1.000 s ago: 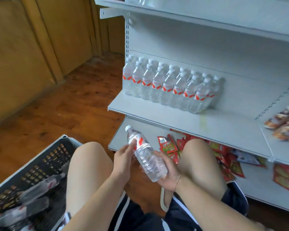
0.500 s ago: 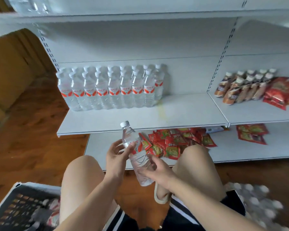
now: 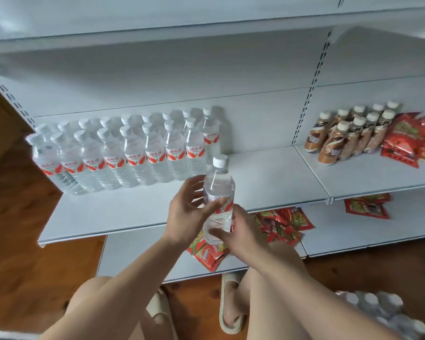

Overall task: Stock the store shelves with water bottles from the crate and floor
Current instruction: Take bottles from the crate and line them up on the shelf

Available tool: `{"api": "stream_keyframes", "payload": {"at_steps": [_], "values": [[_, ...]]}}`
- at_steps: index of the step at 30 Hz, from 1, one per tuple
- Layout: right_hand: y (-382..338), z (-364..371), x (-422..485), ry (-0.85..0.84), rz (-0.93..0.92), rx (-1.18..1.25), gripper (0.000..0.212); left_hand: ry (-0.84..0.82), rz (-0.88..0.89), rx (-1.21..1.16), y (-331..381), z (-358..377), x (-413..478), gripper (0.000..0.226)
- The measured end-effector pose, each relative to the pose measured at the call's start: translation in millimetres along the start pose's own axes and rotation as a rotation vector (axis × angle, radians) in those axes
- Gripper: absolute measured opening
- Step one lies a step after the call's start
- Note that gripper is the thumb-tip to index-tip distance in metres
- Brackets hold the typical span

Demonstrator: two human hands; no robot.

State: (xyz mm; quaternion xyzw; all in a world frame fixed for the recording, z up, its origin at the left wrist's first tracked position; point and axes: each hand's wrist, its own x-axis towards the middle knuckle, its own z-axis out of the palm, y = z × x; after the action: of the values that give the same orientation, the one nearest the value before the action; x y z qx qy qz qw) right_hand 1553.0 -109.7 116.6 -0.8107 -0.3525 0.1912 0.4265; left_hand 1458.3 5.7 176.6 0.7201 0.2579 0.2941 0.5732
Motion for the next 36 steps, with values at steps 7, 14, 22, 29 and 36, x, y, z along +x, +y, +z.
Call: {"api": "stream_keyframes", "payload": {"at_steps": [7, 14, 22, 29, 36], "values": [[31.6, -7.0, 72.0, 0.177, 0.025, 0.012, 0.054, -0.146, 0.132, 0.350, -27.9, 7.5, 57.1, 0.058], [47.9, 8.6, 152.1, 0.168, 0.002, -0.061, 0.057, -0.259, -0.184, 0.868, -126.8, -22.6, 77.1, 0.064], [45.1, 25.8, 233.0, 0.138, -0.018, -0.093, 0.064, -0.377, -0.092, 1.074, -174.4, -29.0, 69.4, 0.087], [50.9, 30.7, 246.5, 0.099, 0.038, -0.166, 0.059, -0.400, -0.136, 1.069, -165.8, -29.5, 74.1, 0.063], [13.5, 48.2, 140.9, 0.220, 0.208, 0.038, 0.064, -0.100, -0.263, 0.496, -137.0, -56.3, 32.4, 0.052]]}}
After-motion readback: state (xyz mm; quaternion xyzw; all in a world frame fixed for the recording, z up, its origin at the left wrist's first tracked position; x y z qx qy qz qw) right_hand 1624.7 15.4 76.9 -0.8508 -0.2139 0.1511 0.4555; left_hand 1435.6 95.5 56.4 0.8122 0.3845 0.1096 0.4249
